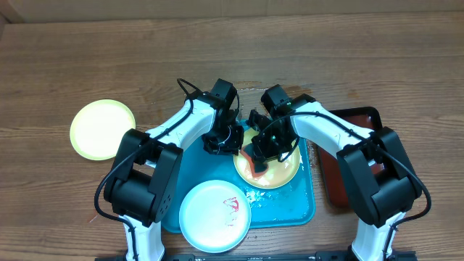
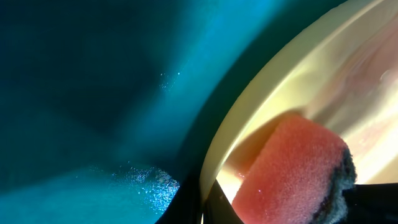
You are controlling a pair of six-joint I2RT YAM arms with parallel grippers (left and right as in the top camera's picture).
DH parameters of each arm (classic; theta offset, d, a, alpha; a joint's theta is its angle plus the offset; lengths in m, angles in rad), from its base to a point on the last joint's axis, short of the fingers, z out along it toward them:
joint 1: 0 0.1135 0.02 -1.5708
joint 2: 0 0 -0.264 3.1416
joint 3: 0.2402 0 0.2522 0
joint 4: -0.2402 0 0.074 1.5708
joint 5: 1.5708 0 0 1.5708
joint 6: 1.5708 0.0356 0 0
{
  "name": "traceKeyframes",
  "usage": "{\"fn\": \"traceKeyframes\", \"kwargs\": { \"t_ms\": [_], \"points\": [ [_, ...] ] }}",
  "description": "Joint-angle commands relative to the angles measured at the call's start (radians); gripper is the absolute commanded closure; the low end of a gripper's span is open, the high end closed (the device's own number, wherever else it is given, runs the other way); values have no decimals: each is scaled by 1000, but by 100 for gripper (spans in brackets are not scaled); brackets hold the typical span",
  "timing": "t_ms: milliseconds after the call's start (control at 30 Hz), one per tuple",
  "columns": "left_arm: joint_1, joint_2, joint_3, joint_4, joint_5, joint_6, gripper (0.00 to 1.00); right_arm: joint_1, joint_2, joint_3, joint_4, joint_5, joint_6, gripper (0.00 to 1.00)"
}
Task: Clean dirty plates on tray and stack at the side
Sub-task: 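Keep scrubbing the yellow plate with the right gripper's sponge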
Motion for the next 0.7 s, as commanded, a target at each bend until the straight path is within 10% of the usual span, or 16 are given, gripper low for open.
{"fn": "traceKeyframes", "kwargs": {
  "t_ms": [0, 333, 667],
  "points": [
    [2, 26, -15, -6, -32, 4, 96, -27, 8, -8, 24, -9, 115, 96],
    [2, 26, -15, -12, -32, 0, 96, -166, 8, -8, -2, 347, 462, 96],
    [2, 26, -15, -11, -33, 0, 96, -208, 8, -8, -199, 439, 439, 96]
  ]
}}
